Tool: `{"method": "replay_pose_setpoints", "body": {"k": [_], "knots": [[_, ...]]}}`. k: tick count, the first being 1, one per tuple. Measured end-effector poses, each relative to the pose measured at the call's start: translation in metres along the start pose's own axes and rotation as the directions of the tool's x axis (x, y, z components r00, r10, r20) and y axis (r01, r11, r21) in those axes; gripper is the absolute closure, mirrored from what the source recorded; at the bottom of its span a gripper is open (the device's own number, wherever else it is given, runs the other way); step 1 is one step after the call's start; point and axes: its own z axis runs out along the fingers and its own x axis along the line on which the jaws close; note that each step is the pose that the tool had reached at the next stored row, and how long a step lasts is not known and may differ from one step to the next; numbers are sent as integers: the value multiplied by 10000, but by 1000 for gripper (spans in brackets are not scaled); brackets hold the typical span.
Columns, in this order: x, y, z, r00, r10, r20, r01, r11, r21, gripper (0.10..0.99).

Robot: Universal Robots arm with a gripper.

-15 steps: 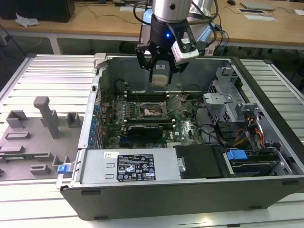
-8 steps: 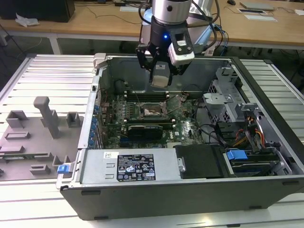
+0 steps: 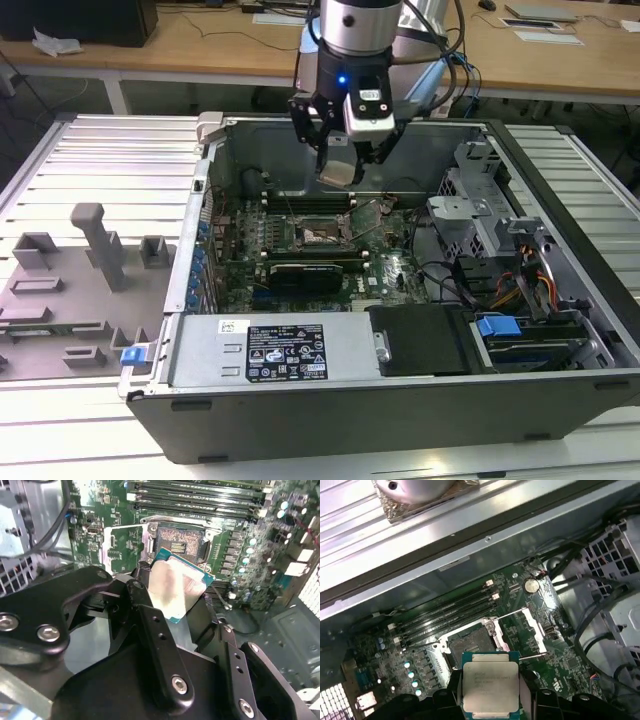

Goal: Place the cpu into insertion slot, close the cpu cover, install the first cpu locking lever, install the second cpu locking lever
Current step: 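Place the cpu into insertion slot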

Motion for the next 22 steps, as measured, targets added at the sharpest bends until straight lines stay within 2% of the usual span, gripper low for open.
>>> {"method": "replay_pose_setpoints", "body": {"k": [3,6,11,18,21,22], "knots": [[0,-1,10,9986,531,44,-531,9986,-10,545],[0,-2,19,9944,1054,88,-1054,9944,-22,545],[-1,-3,36,9808,1941,160,-1941,9810,-47,545],[-1,-5,54,9506,3094,258,-3093,9509,-86,545],[-1,-5,60,9345,3547,295,-3546,9350,-105,545],[-1,-5,62,9264,3753,313,-3751,9269,-114,545]]}}
